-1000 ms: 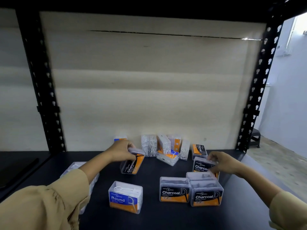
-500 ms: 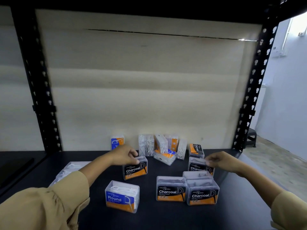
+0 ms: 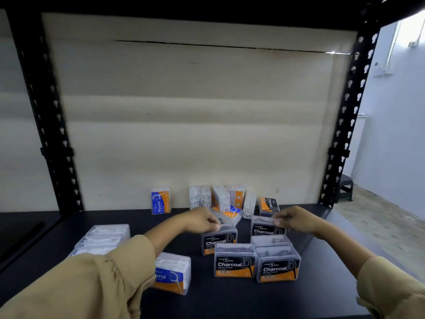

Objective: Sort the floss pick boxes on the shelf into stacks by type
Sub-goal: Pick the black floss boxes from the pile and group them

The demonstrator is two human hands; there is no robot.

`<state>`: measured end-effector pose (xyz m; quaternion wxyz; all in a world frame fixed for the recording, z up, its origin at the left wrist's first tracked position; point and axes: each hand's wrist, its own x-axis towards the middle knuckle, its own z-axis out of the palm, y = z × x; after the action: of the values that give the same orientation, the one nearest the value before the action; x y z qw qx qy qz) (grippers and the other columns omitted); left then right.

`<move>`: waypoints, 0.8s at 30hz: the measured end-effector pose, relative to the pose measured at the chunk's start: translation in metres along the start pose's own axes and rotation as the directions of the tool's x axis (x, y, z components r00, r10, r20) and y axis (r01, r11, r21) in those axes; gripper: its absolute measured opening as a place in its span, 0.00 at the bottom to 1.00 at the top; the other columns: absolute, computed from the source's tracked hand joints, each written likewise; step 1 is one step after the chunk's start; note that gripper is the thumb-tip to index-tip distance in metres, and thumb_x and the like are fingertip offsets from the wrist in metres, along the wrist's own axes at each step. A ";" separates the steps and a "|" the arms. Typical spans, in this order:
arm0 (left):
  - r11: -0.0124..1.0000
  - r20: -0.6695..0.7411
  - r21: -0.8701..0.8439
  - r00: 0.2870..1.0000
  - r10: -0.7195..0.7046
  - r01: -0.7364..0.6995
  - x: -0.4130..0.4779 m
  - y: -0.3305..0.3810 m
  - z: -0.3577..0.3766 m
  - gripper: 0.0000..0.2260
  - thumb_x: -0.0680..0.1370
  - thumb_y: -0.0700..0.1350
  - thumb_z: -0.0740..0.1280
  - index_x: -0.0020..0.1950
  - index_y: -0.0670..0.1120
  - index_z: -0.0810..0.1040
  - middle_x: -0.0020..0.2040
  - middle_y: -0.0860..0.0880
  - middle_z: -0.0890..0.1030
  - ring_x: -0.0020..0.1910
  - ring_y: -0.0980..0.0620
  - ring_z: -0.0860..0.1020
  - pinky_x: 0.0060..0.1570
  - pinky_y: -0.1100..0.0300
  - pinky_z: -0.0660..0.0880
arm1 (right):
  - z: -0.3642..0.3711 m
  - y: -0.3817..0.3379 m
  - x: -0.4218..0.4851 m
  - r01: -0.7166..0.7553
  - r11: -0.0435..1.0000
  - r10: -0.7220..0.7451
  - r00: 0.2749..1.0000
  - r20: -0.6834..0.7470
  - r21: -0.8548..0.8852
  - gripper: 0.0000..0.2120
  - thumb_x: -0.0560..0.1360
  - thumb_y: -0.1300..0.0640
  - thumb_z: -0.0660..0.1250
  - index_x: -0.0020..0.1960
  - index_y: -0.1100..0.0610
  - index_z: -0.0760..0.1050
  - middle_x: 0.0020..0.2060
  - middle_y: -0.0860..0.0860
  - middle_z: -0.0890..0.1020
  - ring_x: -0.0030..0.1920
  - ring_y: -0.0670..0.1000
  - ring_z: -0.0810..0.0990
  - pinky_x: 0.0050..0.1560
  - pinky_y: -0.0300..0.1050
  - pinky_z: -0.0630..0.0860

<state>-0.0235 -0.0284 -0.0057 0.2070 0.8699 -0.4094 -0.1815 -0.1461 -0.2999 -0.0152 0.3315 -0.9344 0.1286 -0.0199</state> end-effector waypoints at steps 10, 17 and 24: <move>0.995 0.105 0.033 0.991 0.086 -0.090 0.004 0.028 0.013 0.14 0.80 0.44 0.62 0.64 0.43 0.78 0.63 0.47 0.79 0.62 0.50 0.76 0.66 0.54 0.70 | 0.000 -0.006 -0.002 0.027 0.999 -0.024 0.997 0.077 -0.040 0.12 0.78 0.57 0.62 0.60 0.56 0.77 0.48 0.50 0.79 0.40 0.39 0.73 0.35 0.24 0.68; 0.997 0.125 0.026 0.989 0.074 -0.078 0.001 0.027 0.013 0.14 0.80 0.44 0.62 0.64 0.43 0.77 0.63 0.47 0.79 0.61 0.51 0.76 0.64 0.58 0.71 | 0.004 -0.013 0.000 0.047 0.998 -0.038 0.981 0.191 -0.041 0.14 0.80 0.58 0.58 0.63 0.56 0.74 0.56 0.52 0.79 0.54 0.47 0.75 0.51 0.36 0.70; 0.998 0.150 0.021 0.987 0.054 -0.058 -0.003 0.027 0.013 0.14 0.80 0.46 0.62 0.64 0.45 0.77 0.63 0.48 0.79 0.61 0.50 0.76 0.66 0.54 0.71 | 0.001 -0.020 -0.005 0.063 0.998 -0.053 0.959 0.278 -0.027 0.14 0.80 0.60 0.57 0.64 0.58 0.73 0.61 0.55 0.77 0.61 0.52 0.74 0.62 0.41 0.70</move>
<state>-0.0490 -0.0445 -0.0023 0.1699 0.8446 -0.4501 -0.2349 -0.1465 -0.2834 -0.0031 0.3287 -0.9372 0.0539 0.1037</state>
